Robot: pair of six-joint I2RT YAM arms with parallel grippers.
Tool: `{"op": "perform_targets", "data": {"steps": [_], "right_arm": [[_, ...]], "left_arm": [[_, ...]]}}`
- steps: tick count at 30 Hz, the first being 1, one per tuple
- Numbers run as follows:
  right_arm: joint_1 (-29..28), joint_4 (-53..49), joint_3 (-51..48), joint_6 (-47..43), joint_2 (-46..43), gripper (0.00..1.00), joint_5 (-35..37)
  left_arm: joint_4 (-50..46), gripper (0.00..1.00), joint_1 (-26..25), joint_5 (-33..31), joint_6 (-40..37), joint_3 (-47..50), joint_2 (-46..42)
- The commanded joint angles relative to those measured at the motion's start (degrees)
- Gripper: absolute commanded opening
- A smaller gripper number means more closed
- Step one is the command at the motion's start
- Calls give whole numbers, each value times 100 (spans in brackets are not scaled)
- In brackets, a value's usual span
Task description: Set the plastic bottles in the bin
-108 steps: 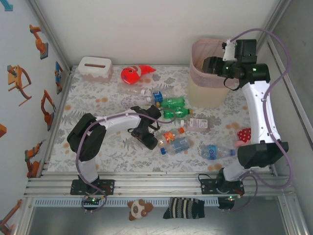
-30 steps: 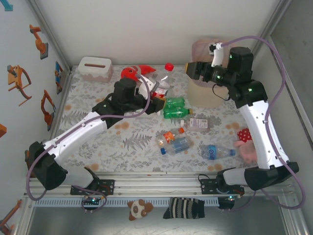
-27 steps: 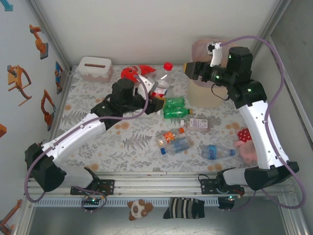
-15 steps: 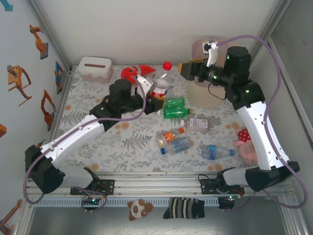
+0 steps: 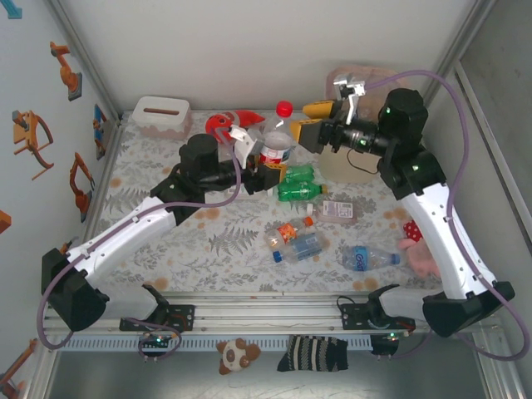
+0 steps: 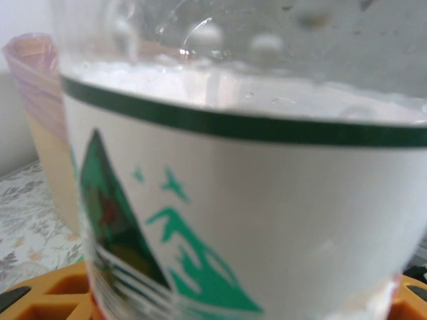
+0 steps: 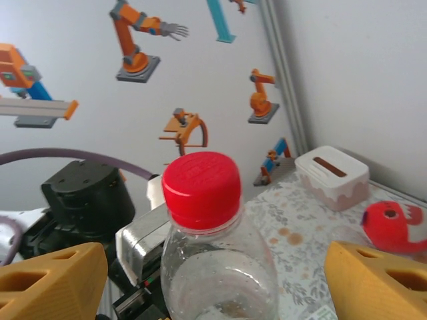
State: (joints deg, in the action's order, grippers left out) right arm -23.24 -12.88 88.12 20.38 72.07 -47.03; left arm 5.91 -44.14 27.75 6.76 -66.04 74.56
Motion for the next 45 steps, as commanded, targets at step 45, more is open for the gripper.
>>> {"op": "perform_targets", "data": {"steps": [45], "right_arm": [[1887,-2026,2663,-679,2181,57,2914]], "left_arm": [[-1302,75,108,-836,11,288,-638]]}}
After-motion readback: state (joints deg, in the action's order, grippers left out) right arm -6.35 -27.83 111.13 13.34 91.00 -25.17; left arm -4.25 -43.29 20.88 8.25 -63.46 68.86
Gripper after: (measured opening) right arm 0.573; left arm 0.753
